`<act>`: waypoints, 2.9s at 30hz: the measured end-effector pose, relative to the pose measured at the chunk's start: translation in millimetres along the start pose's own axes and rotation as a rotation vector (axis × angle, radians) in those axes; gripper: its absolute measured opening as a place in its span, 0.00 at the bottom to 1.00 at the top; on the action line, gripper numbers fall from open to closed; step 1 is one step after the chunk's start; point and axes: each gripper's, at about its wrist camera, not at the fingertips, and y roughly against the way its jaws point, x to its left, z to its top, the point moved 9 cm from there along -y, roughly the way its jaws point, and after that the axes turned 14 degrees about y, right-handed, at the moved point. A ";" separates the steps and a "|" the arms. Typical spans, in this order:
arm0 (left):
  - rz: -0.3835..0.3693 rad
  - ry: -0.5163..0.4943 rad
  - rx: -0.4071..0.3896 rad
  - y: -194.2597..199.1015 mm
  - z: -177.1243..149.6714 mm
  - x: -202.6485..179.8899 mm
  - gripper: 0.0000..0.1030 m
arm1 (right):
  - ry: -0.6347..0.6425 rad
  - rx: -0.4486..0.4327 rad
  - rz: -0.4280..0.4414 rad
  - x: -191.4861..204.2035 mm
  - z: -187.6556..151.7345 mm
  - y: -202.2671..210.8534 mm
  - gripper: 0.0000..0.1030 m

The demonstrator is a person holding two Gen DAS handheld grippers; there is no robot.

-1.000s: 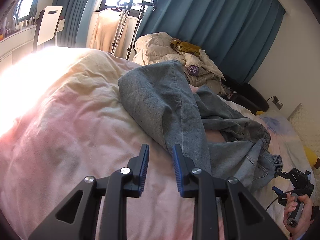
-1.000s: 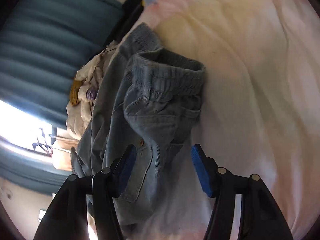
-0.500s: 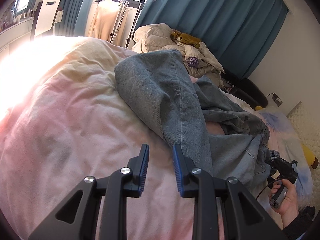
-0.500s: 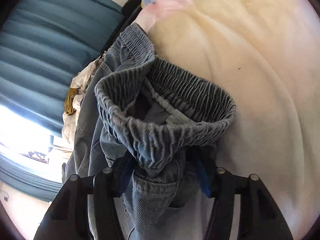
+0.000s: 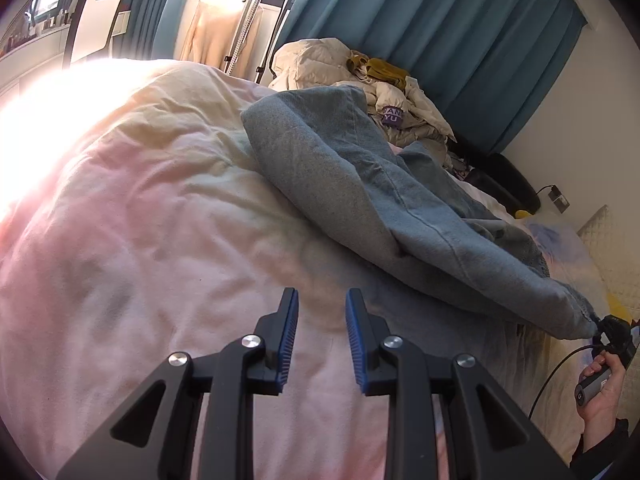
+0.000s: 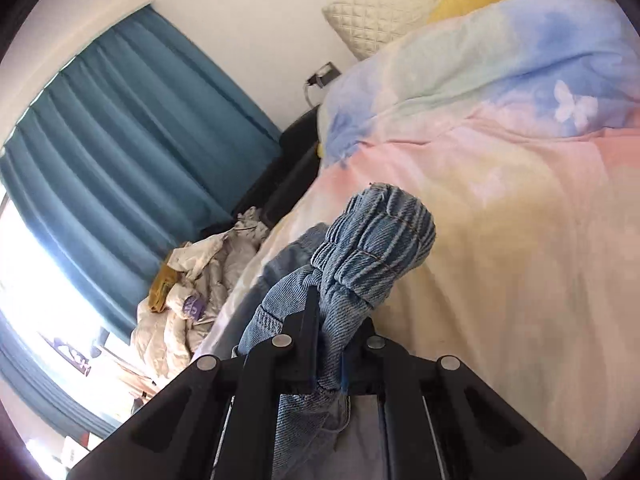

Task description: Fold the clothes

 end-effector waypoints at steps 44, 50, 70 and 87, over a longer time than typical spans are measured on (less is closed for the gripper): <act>0.164 -0.125 -0.093 12.6 52.0 35.9 0.24 | 1.048 0.459 0.476 416.1 -323.0 -75.0 0.44; 0.170 -0.094 -0.091 7.2 59.5 44.7 0.24 | 0.991 0.552 0.542 415.2 -340.2 -70.0 0.19; 0.124 -0.051 -0.200 62.4 73.4 50.4 0.24 | 1.146 0.635 0.824 348.1 -442.4 160.2 0.03; 0.071 -0.290 -0.130 26.4 -5.2 -21.4 0.24 | 0.793 0.473 0.455 235.7 -293.8 146.2 0.41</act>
